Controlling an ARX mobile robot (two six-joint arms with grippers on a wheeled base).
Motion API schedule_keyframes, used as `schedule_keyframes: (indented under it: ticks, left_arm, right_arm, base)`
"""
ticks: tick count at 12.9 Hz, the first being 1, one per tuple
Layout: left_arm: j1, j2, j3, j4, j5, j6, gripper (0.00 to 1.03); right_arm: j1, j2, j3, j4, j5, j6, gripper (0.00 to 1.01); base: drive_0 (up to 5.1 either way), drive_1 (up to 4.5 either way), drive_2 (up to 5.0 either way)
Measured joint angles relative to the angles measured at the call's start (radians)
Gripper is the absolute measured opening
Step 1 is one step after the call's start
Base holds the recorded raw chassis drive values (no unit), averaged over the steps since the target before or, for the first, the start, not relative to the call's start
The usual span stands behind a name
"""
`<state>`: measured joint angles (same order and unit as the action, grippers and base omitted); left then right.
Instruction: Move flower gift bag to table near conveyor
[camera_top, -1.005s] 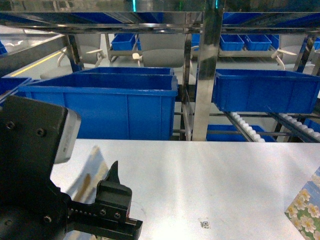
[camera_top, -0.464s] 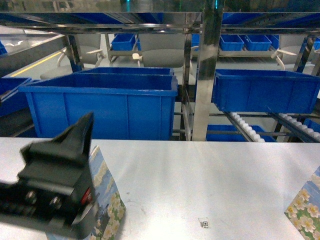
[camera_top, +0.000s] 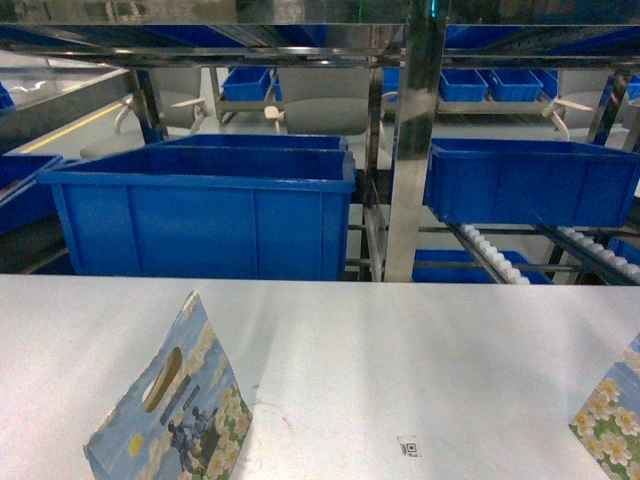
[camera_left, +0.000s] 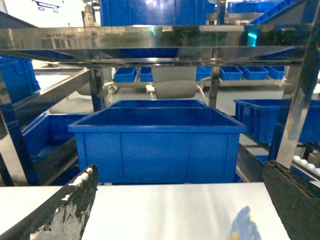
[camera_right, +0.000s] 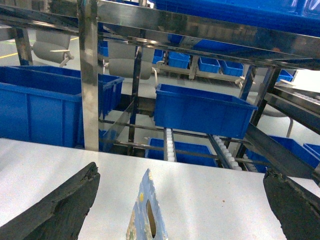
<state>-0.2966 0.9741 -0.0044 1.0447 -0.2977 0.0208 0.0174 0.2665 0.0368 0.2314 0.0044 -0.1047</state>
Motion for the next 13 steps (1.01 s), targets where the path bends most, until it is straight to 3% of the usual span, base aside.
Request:
schedule_keyframes:
  ticks: [2, 3, 4, 5, 8, 9, 11, 12, 13]
  left_arm:
    - [0.232, -0.39, -0.004, -0.392, 0.197, -0.015, 0.98]
    - [0.382, -0.688, -0.004, -0.7, 0.327, -0.014, 0.98]
    - [0.493, -0.904, -0.003, -0.885, 0.429, -0.011, 0.98]
    - [0.565, -0.977, -0.003, -0.976, 0.476, -0.003, 0.98]
    - [0.56, -0.984, -0.003, -0.994, 0.492, 0.007, 0.98]
    - [0.566, -0.983, -0.003, -0.998, 0.521, 0.003, 0.93]
    - [0.487, -0.984, 0.001, -1.029, 0.492, -0.014, 0.63]
    - [0.45, -0.984, 0.005, -1.039, 0.454, -0.014, 0.47]
    - [0.339, -0.977, 0.017, -1.051, 0.333, -0.018, 0.33]
  right_arm:
    - [0.0, 0.0, 0.0, 0.0, 0.0, 0.0, 0.98]
    - [0.0, 0.0, 0.0, 0.0, 0.0, 0.0, 0.98]
    - [0.0, 0.0, 0.0, 0.0, 0.0, 0.0, 0.98]
    - [0.0, 0.0, 0.001, -0.002, 0.0, 0.0, 0.98]
    - [-0.002, 0.0, 0.001, -0.008, -0.001, 0.006, 0.97]
    - [-0.016, -0.019, 0.001, -0.041, -0.004, 0.056, 0.79]
    - [-0.018, -0.068, -0.019, -0.026, -0.005, 0.083, 0.48]
    - [-0.018, -0.088, -0.024, -0.056, -0.005, 0.087, 0.31]
    - [-0.018, -0.161, -0.023, -0.163, -0.004, 0.088, 0.17]
  base:
    - [0.0, 0.0, 0.0]
    - [0.0, 0.0, 0.0]
    - [0.0, 0.0, 0.0]
    - [0.0, 0.0, 0.0]
    - [0.0, 0.0, 0.0]
    - [0.0, 0.0, 0.0]
    - [0.0, 0.0, 0.0]
    - [0.0, 0.0, 0.0]
    - [0.0, 0.0, 0.0]
